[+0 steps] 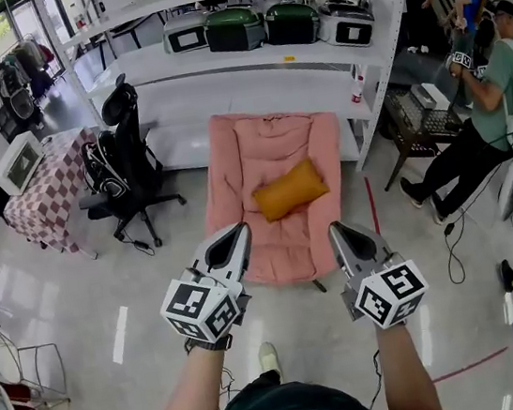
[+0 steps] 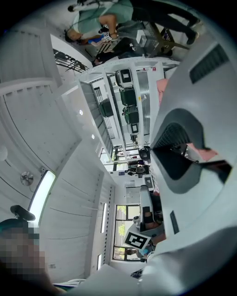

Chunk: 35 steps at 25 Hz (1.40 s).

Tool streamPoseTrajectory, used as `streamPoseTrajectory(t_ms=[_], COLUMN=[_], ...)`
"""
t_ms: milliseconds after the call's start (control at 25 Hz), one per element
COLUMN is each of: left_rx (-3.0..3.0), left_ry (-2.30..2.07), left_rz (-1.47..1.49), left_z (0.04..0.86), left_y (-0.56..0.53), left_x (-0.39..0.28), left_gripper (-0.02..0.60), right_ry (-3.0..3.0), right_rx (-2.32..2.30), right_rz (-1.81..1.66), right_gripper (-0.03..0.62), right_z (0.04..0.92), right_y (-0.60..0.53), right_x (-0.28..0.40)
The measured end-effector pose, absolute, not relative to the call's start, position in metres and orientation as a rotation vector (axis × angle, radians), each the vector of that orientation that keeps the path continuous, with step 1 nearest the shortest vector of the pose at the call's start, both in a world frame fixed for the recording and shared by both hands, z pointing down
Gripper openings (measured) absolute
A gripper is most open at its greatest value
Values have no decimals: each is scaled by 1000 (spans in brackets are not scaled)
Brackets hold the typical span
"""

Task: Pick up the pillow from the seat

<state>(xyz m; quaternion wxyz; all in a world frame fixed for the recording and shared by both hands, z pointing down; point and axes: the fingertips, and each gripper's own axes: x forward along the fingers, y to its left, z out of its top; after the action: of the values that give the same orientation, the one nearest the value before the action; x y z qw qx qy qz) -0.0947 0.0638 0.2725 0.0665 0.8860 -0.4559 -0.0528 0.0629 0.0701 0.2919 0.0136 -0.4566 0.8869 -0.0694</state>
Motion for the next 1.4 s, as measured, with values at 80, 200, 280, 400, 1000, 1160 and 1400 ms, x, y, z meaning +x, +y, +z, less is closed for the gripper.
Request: streamPoseTrajectory(t_ms=[80,200,280,400,1000,1160,1400], left_rx=[2673,2687,2699,2711,2749,2737,2717], left_ry=[-1359,-1331,-1316,-1293,-1143,-1155,-1181], left_rz=[-154,-140,-134,-133,-114,-101,-96], left_z=[276,281,284,288,310,318,336], left_y=[45,18,2,-18,-70,-86,-119], left_x=[-103,-110,-116,-125,-120,-119,-112], left_gripper=[0,0,0,0,0,0,0], right_ry=[2757,2733,2716,2714,2701,2701,2721], right_rx=[-1437,-1469,-1487,-1507,-1617,-1616,-1617], right_rz=[-223,-243,-255,-253,-296,-315,-340], right_gripper=[2,2,2,2,2,2,2], right_z=[295,299,301,305,327,336,355], right_y=[53,29,14,-4,-56,-73,-109], right_x=[55,48,42,30,14,17,24])
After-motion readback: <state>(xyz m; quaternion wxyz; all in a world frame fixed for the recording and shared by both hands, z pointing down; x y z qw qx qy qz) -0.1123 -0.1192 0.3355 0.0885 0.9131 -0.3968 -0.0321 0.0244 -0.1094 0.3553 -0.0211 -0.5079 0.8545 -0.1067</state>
